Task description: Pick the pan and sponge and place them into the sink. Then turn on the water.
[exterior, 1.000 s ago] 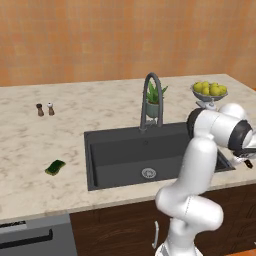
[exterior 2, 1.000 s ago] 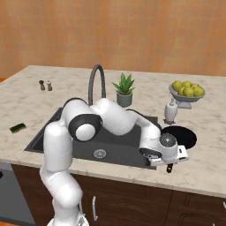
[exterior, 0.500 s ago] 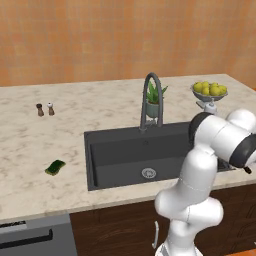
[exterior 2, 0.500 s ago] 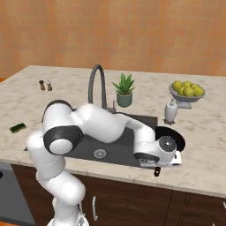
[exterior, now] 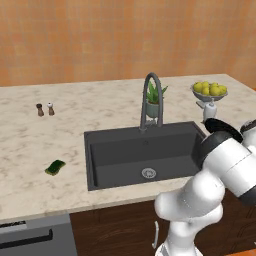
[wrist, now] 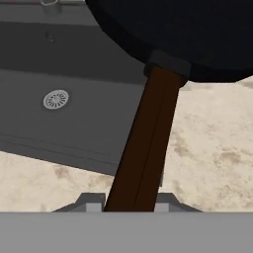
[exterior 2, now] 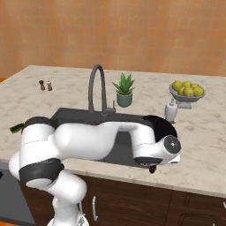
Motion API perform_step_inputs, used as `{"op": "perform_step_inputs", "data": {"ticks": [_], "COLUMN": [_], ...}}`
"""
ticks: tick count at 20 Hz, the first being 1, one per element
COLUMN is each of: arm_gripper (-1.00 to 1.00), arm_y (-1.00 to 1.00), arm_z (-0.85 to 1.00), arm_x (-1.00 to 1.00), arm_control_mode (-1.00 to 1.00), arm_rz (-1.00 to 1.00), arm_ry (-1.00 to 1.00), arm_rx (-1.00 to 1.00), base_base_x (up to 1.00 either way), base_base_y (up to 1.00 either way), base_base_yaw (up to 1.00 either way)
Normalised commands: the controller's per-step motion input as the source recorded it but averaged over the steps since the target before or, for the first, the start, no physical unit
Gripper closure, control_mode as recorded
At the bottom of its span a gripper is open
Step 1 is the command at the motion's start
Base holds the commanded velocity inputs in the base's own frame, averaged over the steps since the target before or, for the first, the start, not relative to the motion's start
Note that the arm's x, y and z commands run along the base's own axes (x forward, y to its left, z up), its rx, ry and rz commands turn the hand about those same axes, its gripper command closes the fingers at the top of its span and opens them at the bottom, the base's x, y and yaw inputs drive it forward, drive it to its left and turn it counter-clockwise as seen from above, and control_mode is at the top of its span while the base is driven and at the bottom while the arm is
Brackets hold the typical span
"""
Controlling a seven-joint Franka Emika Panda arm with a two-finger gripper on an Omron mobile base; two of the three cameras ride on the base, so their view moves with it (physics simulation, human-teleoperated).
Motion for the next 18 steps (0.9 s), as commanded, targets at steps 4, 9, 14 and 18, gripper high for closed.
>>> {"op": "perform_step_inputs", "data": {"ticks": [4, 9, 14, 18], "arm_gripper": [1.00, 1.00, 1.00, 1.00], "arm_y": [0.52, 0.77, 0.69, 0.28], "arm_z": [0.37, 0.24, 0.21, 0.11], "arm_x": [-0.15, -0.01, 0.15, 0.22], "arm_control_mode": [-1.00, -1.00, -1.00, -1.00], "arm_rz": [0.16, 0.19, 0.19, 0.26], "arm_ry": [-0.17, -0.03, 0.09, 0.02], "arm_rx": [-0.01, -0.14, -0.22, -0.16], "base_base_x": [0.00, 0.00, 0.00, 0.00], "base_base_y": [0.00, 0.00, 0.00, 0.00], "base_base_yaw": [0.00, 0.00, 0.00, 0.00]}}
